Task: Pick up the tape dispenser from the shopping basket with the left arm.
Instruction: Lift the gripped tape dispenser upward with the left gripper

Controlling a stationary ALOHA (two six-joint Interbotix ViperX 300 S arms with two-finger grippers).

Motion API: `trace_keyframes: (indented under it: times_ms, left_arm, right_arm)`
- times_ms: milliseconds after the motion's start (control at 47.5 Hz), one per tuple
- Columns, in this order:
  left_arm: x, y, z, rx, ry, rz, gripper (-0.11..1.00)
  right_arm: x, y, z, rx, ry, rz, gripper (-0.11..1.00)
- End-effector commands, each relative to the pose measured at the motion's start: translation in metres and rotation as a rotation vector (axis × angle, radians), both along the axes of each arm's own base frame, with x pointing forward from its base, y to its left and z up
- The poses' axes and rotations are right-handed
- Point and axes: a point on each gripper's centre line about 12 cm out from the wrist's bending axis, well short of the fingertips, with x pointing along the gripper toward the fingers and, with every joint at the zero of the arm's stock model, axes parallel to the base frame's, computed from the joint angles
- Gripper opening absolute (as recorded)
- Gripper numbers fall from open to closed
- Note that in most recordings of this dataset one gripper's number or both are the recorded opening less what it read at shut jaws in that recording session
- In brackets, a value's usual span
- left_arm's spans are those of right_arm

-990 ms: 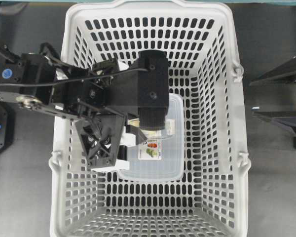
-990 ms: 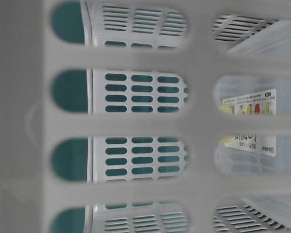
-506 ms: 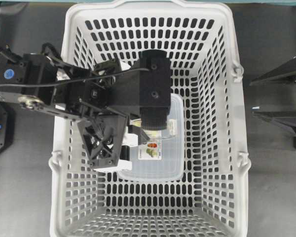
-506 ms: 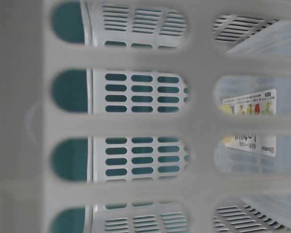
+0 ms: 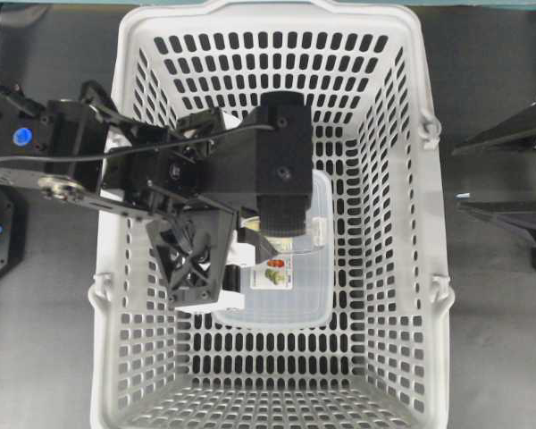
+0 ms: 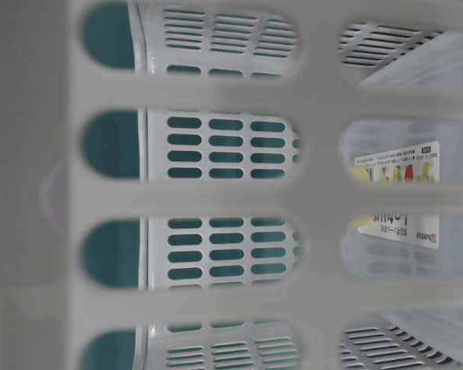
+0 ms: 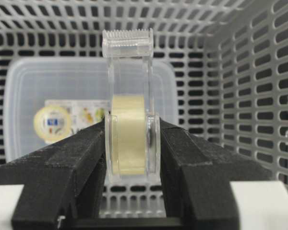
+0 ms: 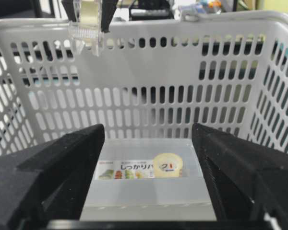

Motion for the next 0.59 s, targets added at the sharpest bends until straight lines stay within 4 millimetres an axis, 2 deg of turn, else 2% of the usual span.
trace_keyframes:
  times_ms: [0,84,274,569]
  left_arm:
    - [-0.003,-0.001,0.008,-0.001,-0.026,-0.003,0.28]
    - [-0.002,-0.003,0.006,-0.001,-0.023,-0.006,0.28]
    - [0.003,-0.007,-0.014,0.003,0.013,-0.015,0.28]
    - [0.009,-0.007,-0.018,0.0,-0.028,-0.017,0.28]
  right_arm:
    - [0.001,0.0,0.004,0.006,-0.012,0.001,0.71]
    - [0.0,0.0,0.005,0.006,-0.018,0.001,0.71]
    - [-0.003,0.0,0.008,0.005,-0.032,0.001,0.71]
    - [-0.005,0.0,0.008,0.005,-0.04,0.001,0.71]
